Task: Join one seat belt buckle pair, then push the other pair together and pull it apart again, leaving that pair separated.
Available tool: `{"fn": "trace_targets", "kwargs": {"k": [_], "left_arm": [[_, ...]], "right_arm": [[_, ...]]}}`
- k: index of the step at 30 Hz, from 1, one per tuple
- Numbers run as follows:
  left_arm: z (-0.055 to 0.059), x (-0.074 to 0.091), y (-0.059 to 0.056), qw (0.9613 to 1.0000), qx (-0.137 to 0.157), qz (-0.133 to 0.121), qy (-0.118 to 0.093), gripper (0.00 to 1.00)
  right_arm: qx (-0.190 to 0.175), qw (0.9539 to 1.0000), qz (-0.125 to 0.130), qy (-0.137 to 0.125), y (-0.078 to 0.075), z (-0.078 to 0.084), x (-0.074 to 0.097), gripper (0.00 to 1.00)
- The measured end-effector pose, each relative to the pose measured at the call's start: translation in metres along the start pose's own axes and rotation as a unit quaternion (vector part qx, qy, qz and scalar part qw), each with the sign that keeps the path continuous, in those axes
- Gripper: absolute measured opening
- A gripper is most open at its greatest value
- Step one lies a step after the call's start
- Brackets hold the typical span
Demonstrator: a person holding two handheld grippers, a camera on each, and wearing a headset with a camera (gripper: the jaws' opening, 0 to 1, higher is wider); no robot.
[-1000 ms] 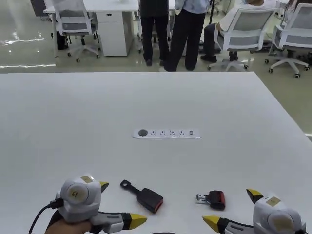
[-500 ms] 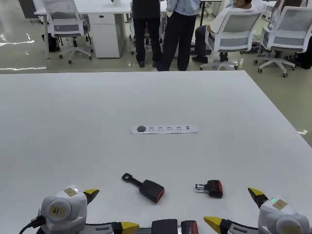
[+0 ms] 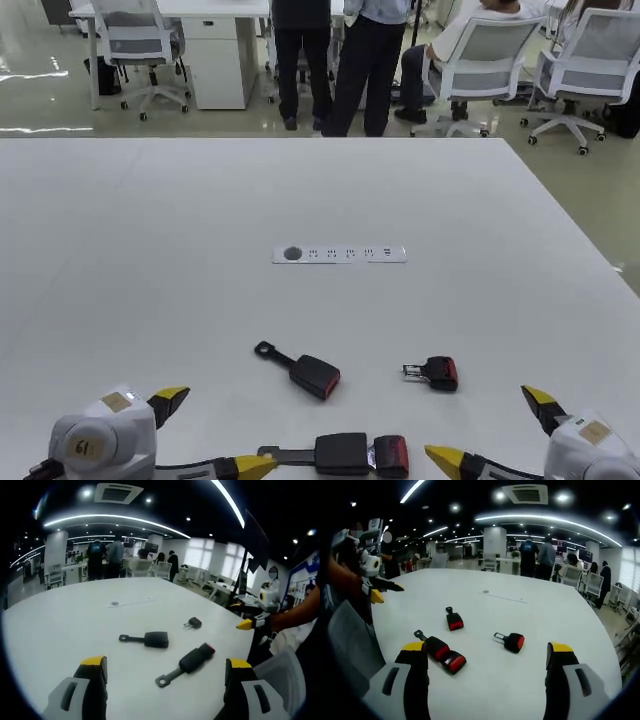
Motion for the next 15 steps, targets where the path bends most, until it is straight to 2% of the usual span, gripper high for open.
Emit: {"fn": "trace_targets", "kwargs": {"k": [9,15], "left_arm": [[-0.0029,0.0061,-0.0057,1.0,-0.005,-0.003,-0.002,1.0],[0.0009,0.0077,-0.0018,1.0,0.0,-0.006,-0.002,1.0]], "right_arm": [[-0.001,1.0,0.006,0.003,-0.0019,0.0053,0.0032,1.0],[0.002,1.0,0.003,0.007,-0.0006,0.0066,0.0002,1.0]]}}
Point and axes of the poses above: the centre of the closed fingertips' face, and the gripper's own axes: x roughly backward along the fingers, y roughly to its left, z roughly out of its underside, the point moved 7 cm from there along x, roughly backward along the fingers, and after that the axes turned 1 degree about z, right-handed, at the moved point
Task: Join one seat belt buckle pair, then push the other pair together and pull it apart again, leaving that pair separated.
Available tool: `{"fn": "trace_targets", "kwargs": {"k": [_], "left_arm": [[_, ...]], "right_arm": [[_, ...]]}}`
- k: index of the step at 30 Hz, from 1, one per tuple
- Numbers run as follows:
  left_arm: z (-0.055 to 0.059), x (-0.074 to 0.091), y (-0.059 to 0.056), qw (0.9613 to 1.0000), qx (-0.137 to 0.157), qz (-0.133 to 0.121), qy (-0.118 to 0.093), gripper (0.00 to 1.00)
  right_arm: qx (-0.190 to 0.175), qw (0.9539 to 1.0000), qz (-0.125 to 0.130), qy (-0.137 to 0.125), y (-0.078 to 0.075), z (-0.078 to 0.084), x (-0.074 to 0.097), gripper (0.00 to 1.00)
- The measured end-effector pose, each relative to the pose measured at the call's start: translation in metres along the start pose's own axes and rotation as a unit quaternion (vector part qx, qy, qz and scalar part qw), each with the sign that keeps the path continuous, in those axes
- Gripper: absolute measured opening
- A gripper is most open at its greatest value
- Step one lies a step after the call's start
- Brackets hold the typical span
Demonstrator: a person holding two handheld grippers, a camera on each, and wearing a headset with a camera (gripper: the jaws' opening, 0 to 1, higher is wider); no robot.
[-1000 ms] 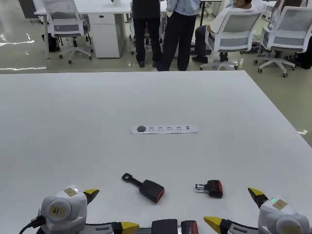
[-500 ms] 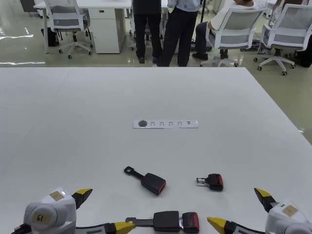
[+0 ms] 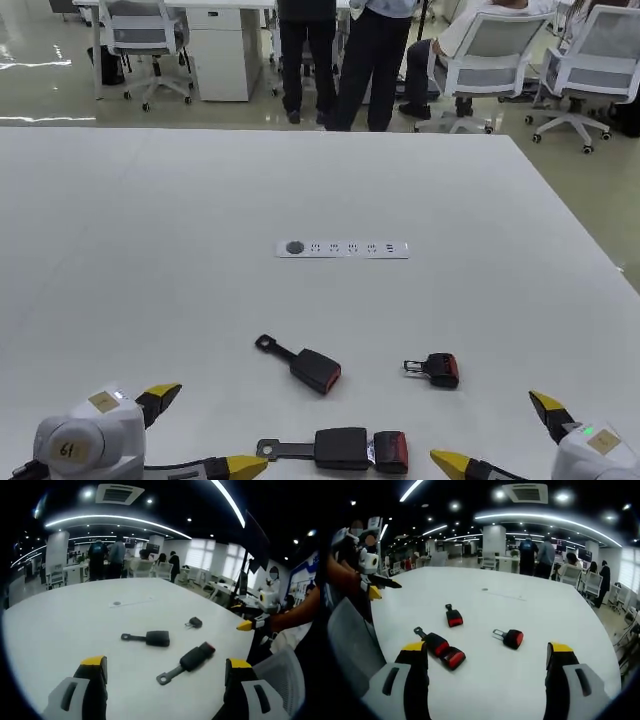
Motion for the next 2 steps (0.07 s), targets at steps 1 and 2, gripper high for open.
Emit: {"fn": "trace_targets", "kwargs": {"k": [1,2], "left_arm": [[0.0003,-0.0002,-0.0001,1.0,-0.002,0.0,0.001,1.0],[0.0005,-0.0005,-0.0004,1.0,-0.004,0.0,0.002,1.0]], "right_arm": [[0.001,1.0,-0.001,0.001,0.0004,0.0004,-0.0005,1.0],[0.002,1.0,-0.002,0.002,0.0007,0.0006,-0.0007,1.0]]}}
Point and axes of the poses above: the centre of the closed fingertips' face, and the gripper's own axes: x roughly backward along the fingers, y roughly to its left, z roughly out of its underside, the point moved 7 cm from there along x, roughly backward along the fingers, and after that the axes turned 1 degree about z, right-handed, at the moved point
